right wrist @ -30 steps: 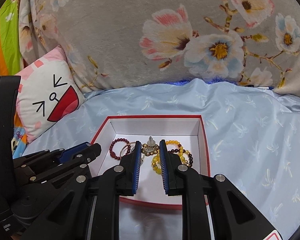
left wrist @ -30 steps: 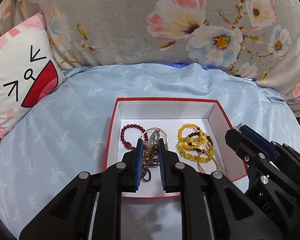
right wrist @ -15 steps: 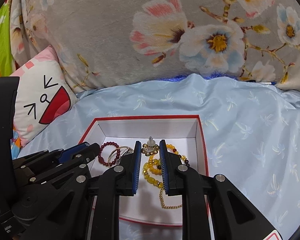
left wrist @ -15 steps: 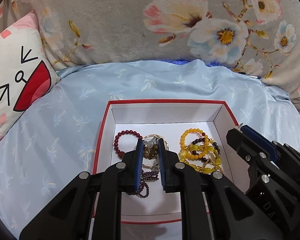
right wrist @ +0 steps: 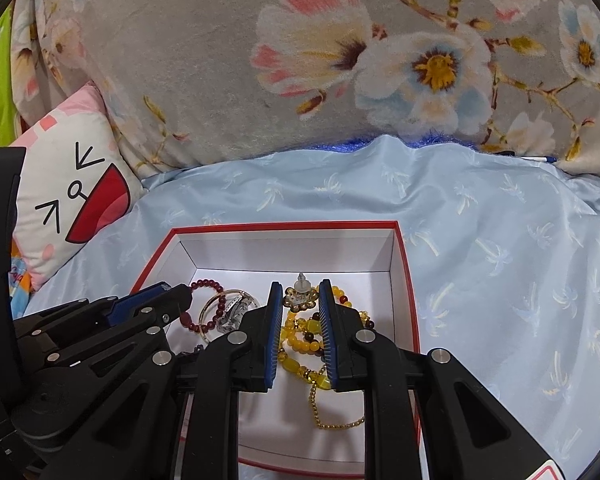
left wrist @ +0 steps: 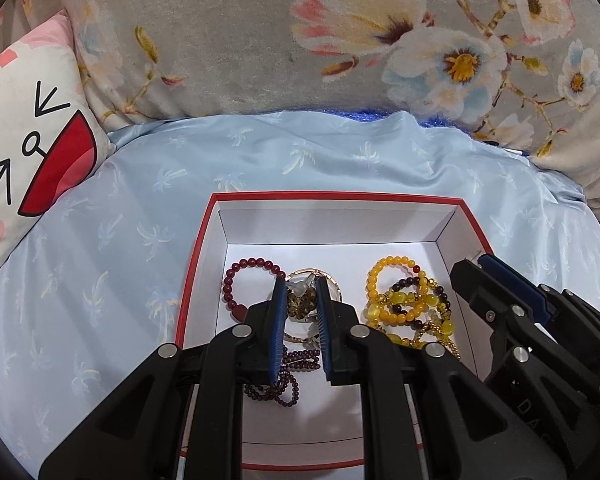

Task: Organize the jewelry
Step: 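Carry both gold earrings into the red box and lower them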

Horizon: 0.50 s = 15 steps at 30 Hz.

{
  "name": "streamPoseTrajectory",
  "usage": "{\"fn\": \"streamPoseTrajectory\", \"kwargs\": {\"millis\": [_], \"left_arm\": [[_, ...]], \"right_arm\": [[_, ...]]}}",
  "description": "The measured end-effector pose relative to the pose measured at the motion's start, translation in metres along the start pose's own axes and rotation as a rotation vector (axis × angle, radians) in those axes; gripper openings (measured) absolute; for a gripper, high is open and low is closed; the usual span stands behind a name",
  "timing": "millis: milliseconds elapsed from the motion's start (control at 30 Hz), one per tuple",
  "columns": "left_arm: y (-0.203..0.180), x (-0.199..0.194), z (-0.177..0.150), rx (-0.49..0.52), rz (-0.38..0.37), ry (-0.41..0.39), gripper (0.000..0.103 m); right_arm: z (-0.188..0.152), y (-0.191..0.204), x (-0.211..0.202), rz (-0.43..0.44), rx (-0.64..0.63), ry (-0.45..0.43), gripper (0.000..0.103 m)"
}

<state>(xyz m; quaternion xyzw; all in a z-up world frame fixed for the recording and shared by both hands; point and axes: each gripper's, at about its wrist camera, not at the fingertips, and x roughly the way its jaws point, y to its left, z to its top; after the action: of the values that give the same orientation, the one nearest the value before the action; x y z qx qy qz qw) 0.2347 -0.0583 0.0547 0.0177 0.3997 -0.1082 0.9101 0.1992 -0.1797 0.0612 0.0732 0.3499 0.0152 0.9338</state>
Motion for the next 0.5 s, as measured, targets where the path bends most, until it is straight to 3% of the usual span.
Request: {"fn": "streamPoseTrajectory", "kwargs": {"millis": [500], "left_arm": [[0.004, 0.018, -0.005, 0.001, 0.010, 0.028, 0.015]], "right_arm": [[-0.005, 0.004, 0.026, -0.006, -0.011, 0.058, 0.018]]}}
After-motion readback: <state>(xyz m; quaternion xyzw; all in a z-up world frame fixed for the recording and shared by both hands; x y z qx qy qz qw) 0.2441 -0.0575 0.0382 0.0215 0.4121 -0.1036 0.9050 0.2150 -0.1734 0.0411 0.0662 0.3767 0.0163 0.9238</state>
